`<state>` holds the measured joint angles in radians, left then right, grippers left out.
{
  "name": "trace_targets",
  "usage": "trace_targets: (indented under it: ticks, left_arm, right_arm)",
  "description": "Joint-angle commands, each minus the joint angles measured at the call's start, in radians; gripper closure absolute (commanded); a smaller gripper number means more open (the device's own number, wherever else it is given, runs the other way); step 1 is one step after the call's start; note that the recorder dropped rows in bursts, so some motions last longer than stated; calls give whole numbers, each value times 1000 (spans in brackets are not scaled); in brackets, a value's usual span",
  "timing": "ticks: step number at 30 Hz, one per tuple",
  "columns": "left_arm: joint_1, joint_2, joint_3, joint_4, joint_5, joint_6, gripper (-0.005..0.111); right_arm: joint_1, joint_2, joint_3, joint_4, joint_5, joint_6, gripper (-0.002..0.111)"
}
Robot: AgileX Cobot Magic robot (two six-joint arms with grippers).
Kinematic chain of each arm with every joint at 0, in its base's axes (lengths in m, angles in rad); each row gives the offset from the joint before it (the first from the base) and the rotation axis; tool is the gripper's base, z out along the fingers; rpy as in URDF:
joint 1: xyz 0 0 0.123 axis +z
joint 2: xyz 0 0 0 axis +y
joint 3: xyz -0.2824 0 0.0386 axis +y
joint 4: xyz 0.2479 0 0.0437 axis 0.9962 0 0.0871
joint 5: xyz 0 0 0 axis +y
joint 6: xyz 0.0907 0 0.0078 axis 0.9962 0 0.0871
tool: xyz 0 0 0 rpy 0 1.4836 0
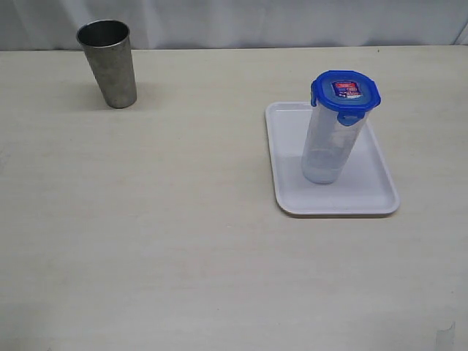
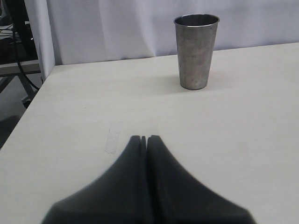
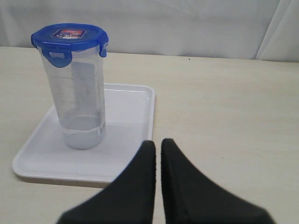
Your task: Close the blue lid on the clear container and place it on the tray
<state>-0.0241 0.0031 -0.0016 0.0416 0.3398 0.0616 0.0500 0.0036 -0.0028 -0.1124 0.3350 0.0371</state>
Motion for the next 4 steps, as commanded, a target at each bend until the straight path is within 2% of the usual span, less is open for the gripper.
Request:
trace_targets:
  ticks: [1, 4]
  left_arm:
    - [5, -3, 2, 0, -12, -6, 107]
    - [5, -3, 2, 2, -12, -6, 107]
  right_arm:
    - [-3, -4, 3, 3, 4, 1, 104]
    - [-3, -4, 3, 3, 4, 1, 104]
